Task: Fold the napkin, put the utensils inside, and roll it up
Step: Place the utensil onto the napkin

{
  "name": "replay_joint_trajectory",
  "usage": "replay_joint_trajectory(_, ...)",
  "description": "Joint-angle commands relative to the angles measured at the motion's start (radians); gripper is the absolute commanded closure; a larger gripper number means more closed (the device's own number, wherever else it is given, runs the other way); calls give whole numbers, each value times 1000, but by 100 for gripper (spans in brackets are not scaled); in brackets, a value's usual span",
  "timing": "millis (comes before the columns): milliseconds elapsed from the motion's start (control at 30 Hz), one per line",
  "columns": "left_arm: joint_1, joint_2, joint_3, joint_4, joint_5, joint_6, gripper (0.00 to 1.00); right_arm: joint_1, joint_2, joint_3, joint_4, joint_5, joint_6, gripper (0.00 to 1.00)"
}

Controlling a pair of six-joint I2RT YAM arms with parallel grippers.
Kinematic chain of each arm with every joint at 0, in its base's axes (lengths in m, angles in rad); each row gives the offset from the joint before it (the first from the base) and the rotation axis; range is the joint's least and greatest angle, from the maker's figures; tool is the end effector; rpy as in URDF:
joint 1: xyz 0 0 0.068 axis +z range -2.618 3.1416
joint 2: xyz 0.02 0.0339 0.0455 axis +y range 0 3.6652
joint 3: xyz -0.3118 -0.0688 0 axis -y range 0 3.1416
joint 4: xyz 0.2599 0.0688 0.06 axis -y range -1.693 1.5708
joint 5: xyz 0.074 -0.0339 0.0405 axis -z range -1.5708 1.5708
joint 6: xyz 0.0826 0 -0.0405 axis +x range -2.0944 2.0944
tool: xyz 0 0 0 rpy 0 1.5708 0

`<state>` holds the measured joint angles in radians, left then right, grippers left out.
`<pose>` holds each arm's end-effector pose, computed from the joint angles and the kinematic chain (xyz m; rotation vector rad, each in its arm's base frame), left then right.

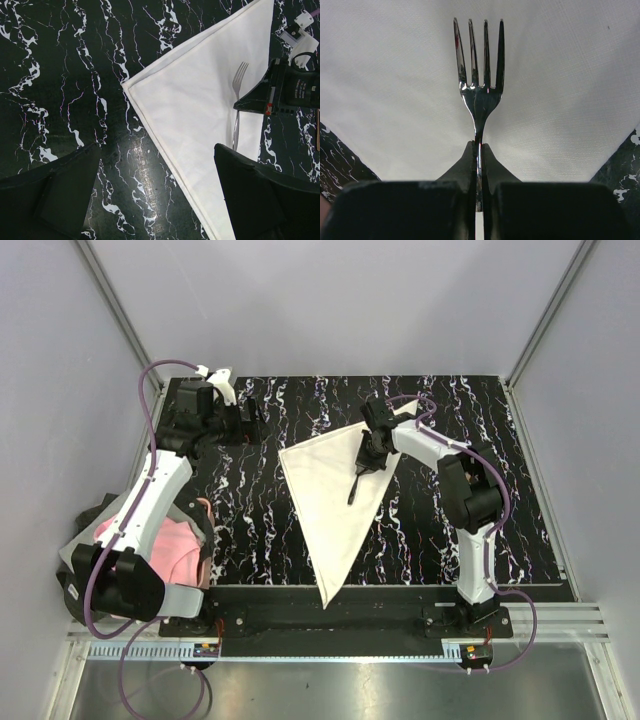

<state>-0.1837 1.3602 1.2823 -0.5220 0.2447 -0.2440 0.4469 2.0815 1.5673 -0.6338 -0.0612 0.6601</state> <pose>0.3364 -0.0828 0.3710 0.0760 2.1939 -0.5085 0.4419 0.2174 0.1673 0.2784 2.7741 0.3871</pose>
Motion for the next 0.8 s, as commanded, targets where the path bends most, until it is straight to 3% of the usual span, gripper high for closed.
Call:
replay_joint_trajectory(0, 1, -36, -1, 40, 25, -8, 1, 6, 15, 34, -10, 40, 1, 100)
replay_joint_trajectory(267, 1, -36, -1, 40, 27, -9, 1, 6, 46, 43, -41, 57, -22, 100)
replay_joint_trajectory(367, 1, -36, 0, 40, 27, -8, 1, 6, 43, 48, -46, 55, -25, 96)
replay_joint_trajectory(400, 1, -36, -1, 40, 27, -8, 1, 6, 31, 50, -44, 54, -28, 92)
replay_joint_trajectory(433, 1, -36, -1, 42, 27, -8, 1, 6, 22, 51, -44, 52, -31, 79)
replay_joint_trajectory(467, 1, -36, -1, 40, 27, -8, 1, 6, 12, 54, -46, 47, -34, 73)
replay_joint_trajectory(667, 1, -33, -1, 40, 28, -6, 1, -10, -124, 27, -49, 49, -180, 48)
replay_joint_trajectory(767, 1, -33, -1, 40, 25, -5, 1, -72, -231, -63, -55, 109, -241, 43)
